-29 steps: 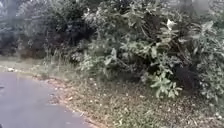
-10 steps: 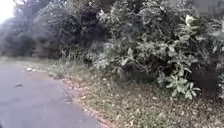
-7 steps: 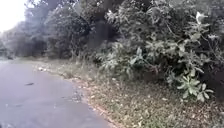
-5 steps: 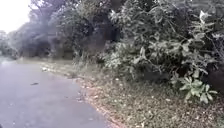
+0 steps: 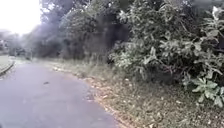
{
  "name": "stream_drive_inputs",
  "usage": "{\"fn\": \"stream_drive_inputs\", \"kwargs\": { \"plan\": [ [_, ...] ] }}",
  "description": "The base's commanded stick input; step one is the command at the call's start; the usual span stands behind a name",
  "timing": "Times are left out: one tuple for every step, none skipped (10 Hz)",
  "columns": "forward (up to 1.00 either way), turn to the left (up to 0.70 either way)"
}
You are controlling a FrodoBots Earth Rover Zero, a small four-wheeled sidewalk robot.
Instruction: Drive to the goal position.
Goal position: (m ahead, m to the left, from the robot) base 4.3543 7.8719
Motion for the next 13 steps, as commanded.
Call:
{"fn": "stream_drive_inputs", "kwargs": {
  "plan": [
    [0.00,0.45],
    [0.00,0.45],
    [0.00,0.45],
    [0.70,0.27],
    [0.70,0.27],
    [0.70,0.27],
    [0.70,0.27],
    [0.70,0.27],
    [0.70,0.27],
    [0.70,0.27],
    [0.70,0.00],
    [0.70,0.00],
    [0.70,0.00]
  ]
}}
